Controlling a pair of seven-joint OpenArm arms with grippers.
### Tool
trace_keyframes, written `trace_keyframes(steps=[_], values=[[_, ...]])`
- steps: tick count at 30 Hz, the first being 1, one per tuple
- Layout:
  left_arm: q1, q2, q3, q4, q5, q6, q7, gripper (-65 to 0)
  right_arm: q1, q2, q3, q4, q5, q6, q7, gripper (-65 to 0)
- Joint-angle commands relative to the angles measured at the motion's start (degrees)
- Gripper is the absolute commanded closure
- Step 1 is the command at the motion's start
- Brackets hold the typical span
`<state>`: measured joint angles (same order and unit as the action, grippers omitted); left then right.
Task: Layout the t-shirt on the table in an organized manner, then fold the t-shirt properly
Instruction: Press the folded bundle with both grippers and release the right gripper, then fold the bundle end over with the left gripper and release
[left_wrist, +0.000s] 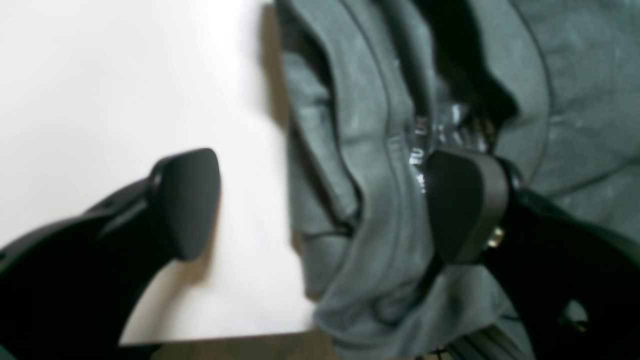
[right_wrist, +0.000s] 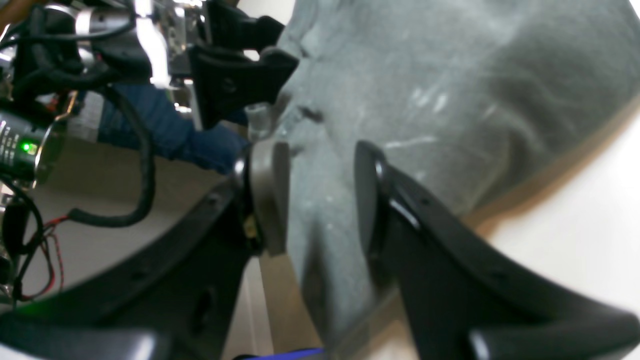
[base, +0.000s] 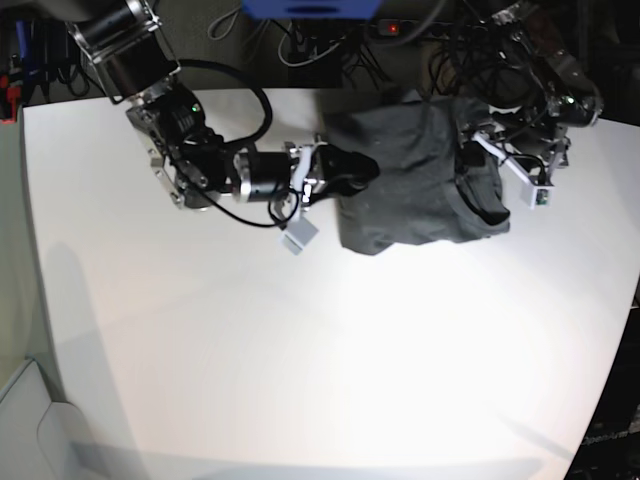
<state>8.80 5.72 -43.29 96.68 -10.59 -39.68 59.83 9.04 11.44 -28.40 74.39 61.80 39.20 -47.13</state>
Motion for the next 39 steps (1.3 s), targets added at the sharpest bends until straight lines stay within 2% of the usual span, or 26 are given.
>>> trace_keyframes(steps=[1, 5, 9, 10, 12, 16, 18, 20, 25, 29, 34, 39], values=[[-0.3, -0.2, 0.2, 0.1, -0.7, -0.3, -0.5, -64.1, 1.4, -0.1, 0.2, 1.2, 1.8, 0.8, 1.2, -23.4], [-1.4, -0.3, 0.2, -3.3, -0.8, -0.3, -0.6, -64.1, 1.6, 0.6, 0.8, 1.3, 1.8, 0.8, 1.1, -23.4], [-4.0, -0.4, 0.2, -7.3, -0.6, -0.3, -0.6, -63.5, 1.1, 2.4, 6.6, 1.3, 1.9, 0.8, 0.8, -23.4], [-4.8, -0.6, 0.3, -8.4, -0.6, -0.3, -0.6, -61.6, 1.1, 3.9, 8.8, 1.3, 1.9, 0.8, 0.1, -23.4], [-6.5, -1.8, 0.9, -9.8, -0.6, -0.3, -0.5, -52.0, 0.9, 6.6, 13.5, 1.3, 1.9, 0.8, -1.9, -23.3], [-10.3, -5.5, 6.9, -14.0, -0.6, -0.3, -0.4, -19.9, -1.9, 11.6, 25.5, 1.6, 1.9, 0.8, -4.2, -23.3], [-12.5, -7.1, 10.9, -16.6, -0.6, -0.3, -0.5, -6.7, -4.6, 13.8, 32.1, 2.0, 1.9, 0.8, -4.3, -23.3], [-15.1, -8.9, 14.7, -19.2, -0.6, -0.3, -0.4, -1.0, -7.7, 15.9, 38.3, 3.7, 1.9, 0.8, -4.6, -23.3], [-23.7, -13.2, 28.7, -25.9, 0.8, -0.3, -0.6, -0.4, -17.2, 18.4, 52.6, 9.4, 1.9, 0.8, -4.6, -23.3], [-30.6, -13.8, 42.7, -31.3, 5.4, -0.3, -4.4, -0.4, -23.4, 18.1, 62.0, 12.0, 1.8, 0.8, -4.6, -23.3], [-35.1, -13.6, 60.5, -32.6, 10.5, -0.3, -11.2, -0.4, -29.6, 16.4, 69.1, 12.7, 1.7, 0.8, -4.6, -23.3], [-38.7, -13.6, 78.0, -32.5, 13.9, -0.3, -17.9, -0.4, -33.3, 14.2, 73.4, 13.2, 1.6, 0.8, -4.6, -23.3]])
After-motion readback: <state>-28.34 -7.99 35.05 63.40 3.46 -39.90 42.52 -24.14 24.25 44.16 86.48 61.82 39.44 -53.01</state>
